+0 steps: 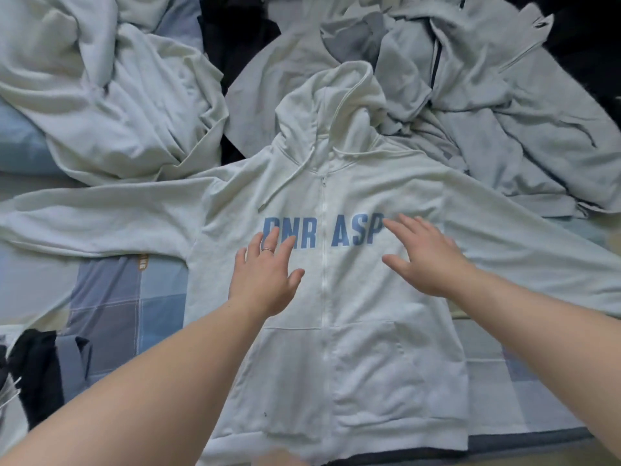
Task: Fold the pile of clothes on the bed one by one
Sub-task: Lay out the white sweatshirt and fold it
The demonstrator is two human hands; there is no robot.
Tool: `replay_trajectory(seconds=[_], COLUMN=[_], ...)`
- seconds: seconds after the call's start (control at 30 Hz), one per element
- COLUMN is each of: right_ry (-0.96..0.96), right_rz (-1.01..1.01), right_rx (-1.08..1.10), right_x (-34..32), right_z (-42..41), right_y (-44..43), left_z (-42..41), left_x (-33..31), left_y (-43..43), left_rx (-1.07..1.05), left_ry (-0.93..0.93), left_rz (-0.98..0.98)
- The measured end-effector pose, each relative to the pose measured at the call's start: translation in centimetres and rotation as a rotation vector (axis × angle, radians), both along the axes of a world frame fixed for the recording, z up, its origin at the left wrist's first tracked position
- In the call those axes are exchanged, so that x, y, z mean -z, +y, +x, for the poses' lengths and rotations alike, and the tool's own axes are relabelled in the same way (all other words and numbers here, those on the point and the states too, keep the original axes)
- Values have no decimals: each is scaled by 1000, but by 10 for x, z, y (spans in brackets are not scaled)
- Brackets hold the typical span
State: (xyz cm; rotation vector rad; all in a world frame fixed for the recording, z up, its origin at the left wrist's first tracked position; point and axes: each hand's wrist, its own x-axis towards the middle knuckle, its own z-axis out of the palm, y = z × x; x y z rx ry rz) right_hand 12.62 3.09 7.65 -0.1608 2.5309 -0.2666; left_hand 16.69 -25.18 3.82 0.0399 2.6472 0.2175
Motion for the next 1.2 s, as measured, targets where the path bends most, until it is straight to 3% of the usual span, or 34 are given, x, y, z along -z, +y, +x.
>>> replay_trajectory(seconds=[0.17, 0.33, 0.57, 0.73, 0.93, 1.2], right_ry=[78, 164, 374, 310, 261, 323], right_rz=[-58, -173, -262, -269, -169, 74], right_rx=[69, 201, 343, 612, 814, 591], right_x=[-5, 29, 110, 126, 137, 139], right_z=[-66, -145, -271, -351, -414, -425], right_y=[18, 11, -32, -52, -71, -66], left_z=[-87, -192, -339, -413, -451, -466], left_x=[1, 41, 117, 134, 167, 171], left_y=[23, 34, 55, 52, 47, 51], left_rx=[-118, -276, -183, -159, -315, -525], left_ry=[83, 246, 435, 406, 274, 272], left_rz=[61, 238, 470, 359, 360, 448])
